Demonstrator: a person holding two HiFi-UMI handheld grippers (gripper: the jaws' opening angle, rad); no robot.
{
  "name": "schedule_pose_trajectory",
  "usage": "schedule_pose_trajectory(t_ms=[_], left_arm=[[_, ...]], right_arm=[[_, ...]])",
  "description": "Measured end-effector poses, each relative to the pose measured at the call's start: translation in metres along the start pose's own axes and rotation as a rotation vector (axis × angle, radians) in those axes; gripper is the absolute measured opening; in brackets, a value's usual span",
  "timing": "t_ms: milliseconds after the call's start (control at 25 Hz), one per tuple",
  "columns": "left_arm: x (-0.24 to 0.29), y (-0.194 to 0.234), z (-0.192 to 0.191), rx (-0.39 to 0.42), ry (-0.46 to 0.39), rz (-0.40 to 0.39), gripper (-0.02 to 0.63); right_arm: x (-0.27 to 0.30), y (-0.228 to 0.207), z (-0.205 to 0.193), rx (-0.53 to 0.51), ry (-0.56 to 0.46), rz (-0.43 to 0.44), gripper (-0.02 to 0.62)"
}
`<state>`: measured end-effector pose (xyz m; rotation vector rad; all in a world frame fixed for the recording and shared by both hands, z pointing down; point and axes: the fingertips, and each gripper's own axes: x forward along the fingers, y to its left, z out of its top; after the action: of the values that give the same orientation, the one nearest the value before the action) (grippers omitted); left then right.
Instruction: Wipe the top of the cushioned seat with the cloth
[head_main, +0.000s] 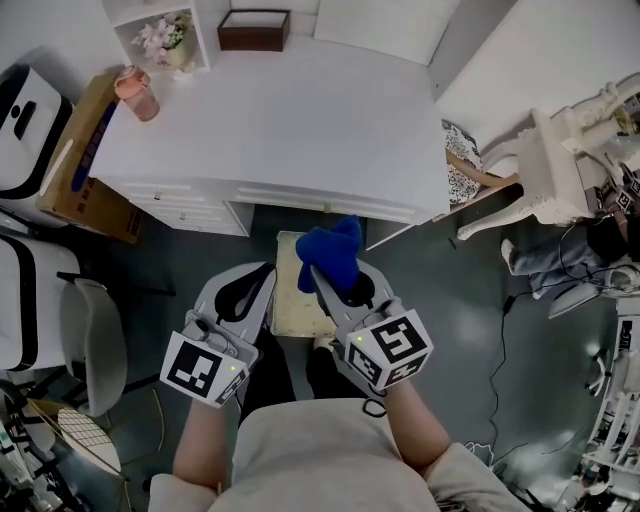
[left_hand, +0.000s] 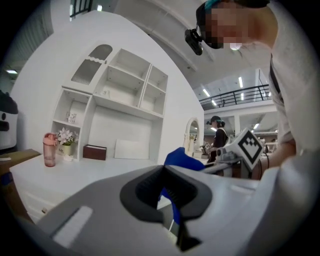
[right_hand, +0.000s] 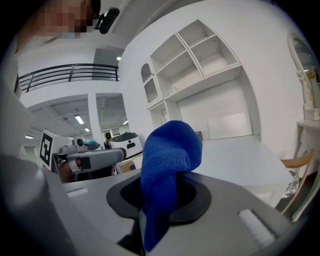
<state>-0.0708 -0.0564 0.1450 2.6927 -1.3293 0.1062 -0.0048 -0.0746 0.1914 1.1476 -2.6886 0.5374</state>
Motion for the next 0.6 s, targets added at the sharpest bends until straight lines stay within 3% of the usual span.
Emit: schedule_pose_trajectory(t_ms=[600], left_arm=[[0.004,0.086,-0.059,-0.030,0.082,-0.187,0.000]], right_arm=[[0.098,-0.013,-0.065,0.109,0.087,-0.198,0.091]])
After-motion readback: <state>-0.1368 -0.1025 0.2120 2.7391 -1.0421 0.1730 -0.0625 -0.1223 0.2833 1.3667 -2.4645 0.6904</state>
